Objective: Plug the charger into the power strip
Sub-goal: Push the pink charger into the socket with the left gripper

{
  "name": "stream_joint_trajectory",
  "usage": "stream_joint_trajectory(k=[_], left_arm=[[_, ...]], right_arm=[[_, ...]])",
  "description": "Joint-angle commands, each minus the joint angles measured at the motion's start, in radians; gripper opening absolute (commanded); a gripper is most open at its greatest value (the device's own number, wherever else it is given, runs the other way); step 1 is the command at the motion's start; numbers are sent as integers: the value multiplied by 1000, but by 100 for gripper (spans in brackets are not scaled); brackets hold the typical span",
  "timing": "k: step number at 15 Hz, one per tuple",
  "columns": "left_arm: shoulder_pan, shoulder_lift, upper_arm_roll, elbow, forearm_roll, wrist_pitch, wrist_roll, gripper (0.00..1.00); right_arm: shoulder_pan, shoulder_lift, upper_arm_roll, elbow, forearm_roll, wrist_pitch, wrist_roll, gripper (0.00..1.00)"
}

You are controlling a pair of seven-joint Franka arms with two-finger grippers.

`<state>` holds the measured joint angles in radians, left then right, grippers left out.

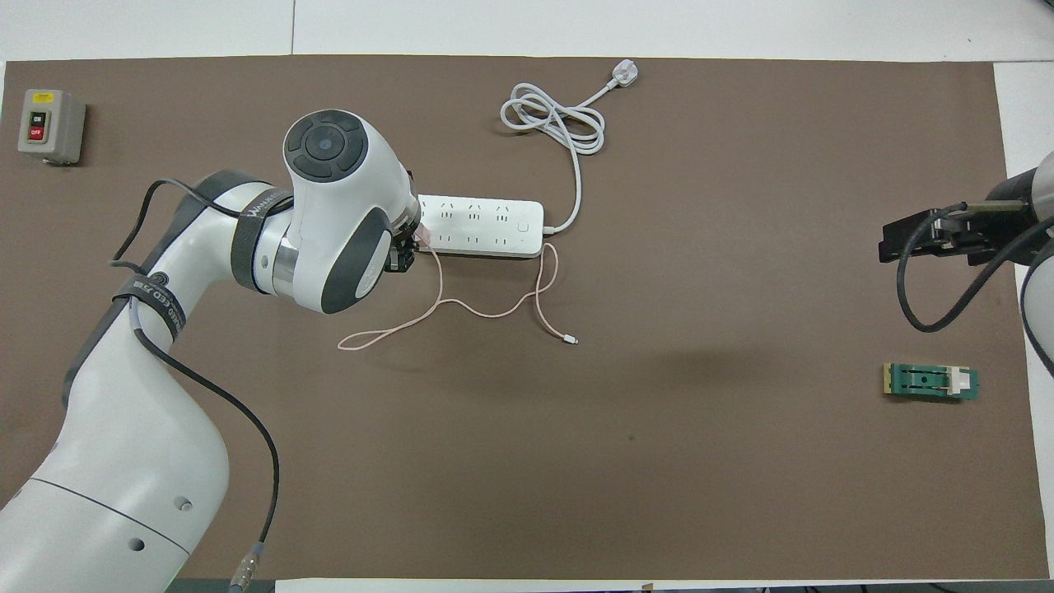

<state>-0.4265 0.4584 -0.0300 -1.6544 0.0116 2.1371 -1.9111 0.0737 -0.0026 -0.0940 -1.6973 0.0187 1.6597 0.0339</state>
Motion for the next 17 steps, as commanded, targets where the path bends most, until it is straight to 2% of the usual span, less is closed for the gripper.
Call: stream_joint_trajectory(k=[1, 17], left_arm=[[-1, 32, 9, 2, 13, 15, -13, 0], [14, 36, 10, -22, 39, 35, -13, 0]], right_arm=[[-12, -8, 8, -4, -8, -9, -20, 100], [-12, -8, 7, -4, -8, -9, -20, 100]])
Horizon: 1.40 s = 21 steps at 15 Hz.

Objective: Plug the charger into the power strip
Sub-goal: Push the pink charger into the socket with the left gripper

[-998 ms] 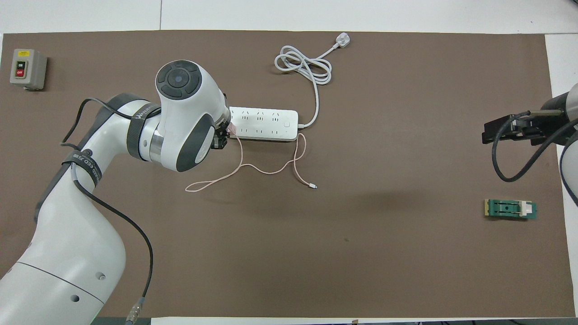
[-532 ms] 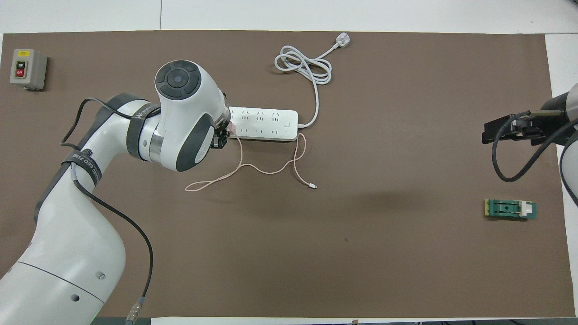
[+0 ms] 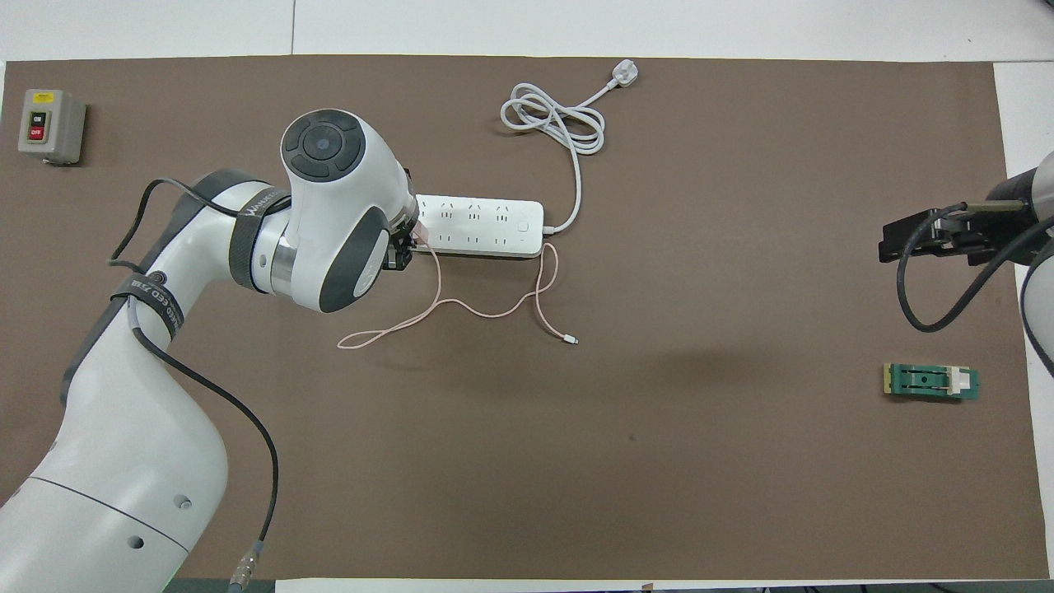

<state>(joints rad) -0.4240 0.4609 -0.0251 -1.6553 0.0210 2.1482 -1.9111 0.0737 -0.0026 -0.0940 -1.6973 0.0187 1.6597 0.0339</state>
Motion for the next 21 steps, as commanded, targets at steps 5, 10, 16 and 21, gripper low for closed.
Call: stream_joint_trajectory(k=[5, 10, 16, 21], left_arm=[[11, 33, 5, -29, 33, 24, -13, 0], [1, 33, 7, -21, 40, 0, -13, 0], [-24, 79, 7, 17, 54, -97, -13, 0], [-21, 90, 5, 17, 53, -61, -14, 0]], right_arm=[[-11, -8, 8, -4, -8, -9, -20, 100], [-12, -8, 7, -4, -8, -9, -20, 100], [-12, -8, 8, -4, -8, -9, -20, 100], [-12, -8, 7, -4, -8, -9, -20, 100]])
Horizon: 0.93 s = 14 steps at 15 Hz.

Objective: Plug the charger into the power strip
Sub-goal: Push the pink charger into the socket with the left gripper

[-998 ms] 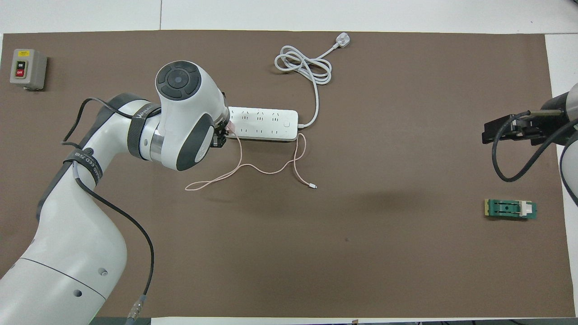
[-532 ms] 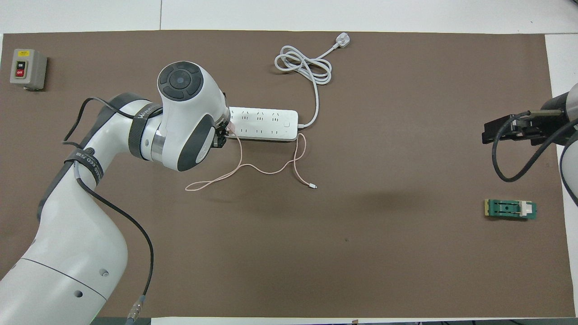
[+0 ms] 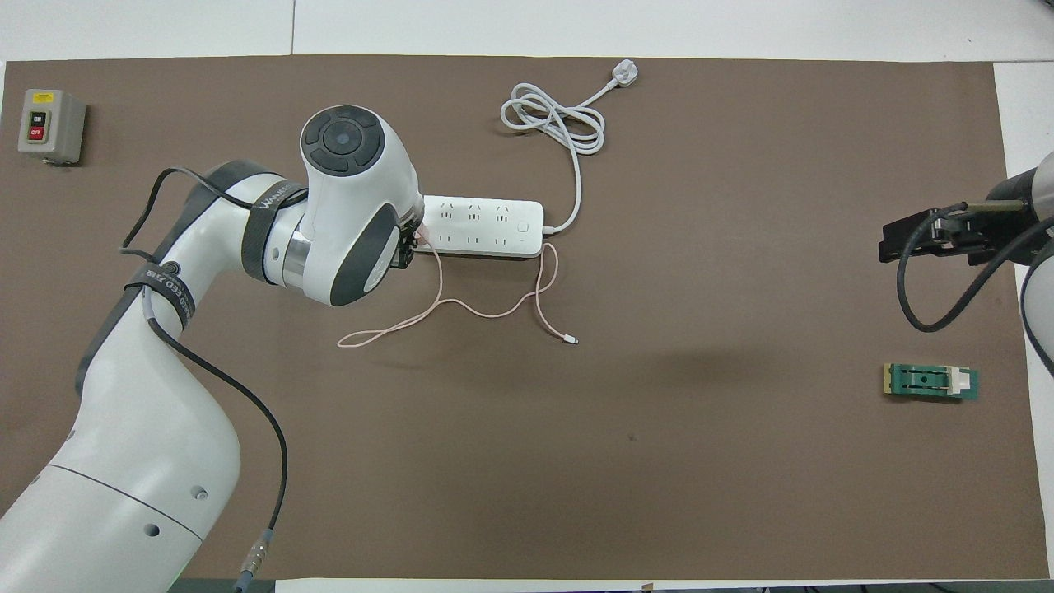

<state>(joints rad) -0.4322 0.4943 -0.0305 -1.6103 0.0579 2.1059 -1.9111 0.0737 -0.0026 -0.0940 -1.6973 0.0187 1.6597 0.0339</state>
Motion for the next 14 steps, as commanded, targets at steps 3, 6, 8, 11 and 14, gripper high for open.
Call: stream_joint_trajectory(k=[3, 6, 8, 11, 14], left_arm=[[-17, 63, 11, -42, 14, 8, -17, 0], [-19, 84, 11, -43, 16, 23, -29, 0], [-19, 86, 11, -43, 17, 23, -29, 0], [-19, 86, 11, -31, 22, 2, -25, 0], [-11, 70, 11, -14, 23, 2, -11, 0]], right_arm=[[-12, -8, 7, -4, -8, -9, -20, 100], [-12, -8, 8, -4, -8, -11, -20, 100], [-12, -8, 7, -4, -8, -11, -20, 100], [-12, -8, 8, -4, -8, -11, -20, 100], [-12, -10, 8, -4, -8, -11, -20, 100]])
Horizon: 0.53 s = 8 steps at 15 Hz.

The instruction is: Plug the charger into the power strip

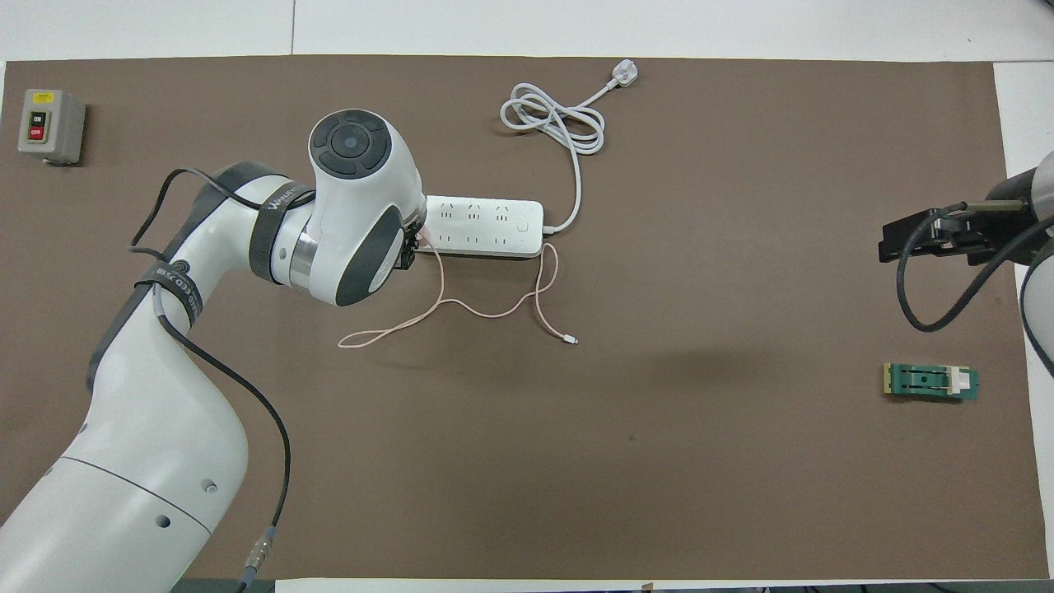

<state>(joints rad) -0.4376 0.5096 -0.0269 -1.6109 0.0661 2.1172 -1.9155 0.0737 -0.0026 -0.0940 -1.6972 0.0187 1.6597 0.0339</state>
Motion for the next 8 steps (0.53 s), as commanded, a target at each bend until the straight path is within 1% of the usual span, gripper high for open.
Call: stream_joint_trajectory(k=[1, 3, 4, 5, 8], left_arm=[[-3, 46, 7, -14, 15, -13, -4, 0], [-3, 21, 7, -15, 14, -20, 3, 70], [-1, 4, 5, -15, 14, -34, 10, 88], [3, -12, 5, -17, 11, -40, 30, 100], [23, -77, 2, -26, 6, -71, 39, 100]], right_arm=[[-12, -10, 8, -4, -8, -11, -20, 100], [-11, -10, 8, -4, -8, -9, -20, 100], [-12, -10, 7, -4, -8, -9, -20, 100], [-12, -8, 8, -4, -8, -11, -20, 100], [-12, -10, 7, -4, -8, -11, -20, 100]])
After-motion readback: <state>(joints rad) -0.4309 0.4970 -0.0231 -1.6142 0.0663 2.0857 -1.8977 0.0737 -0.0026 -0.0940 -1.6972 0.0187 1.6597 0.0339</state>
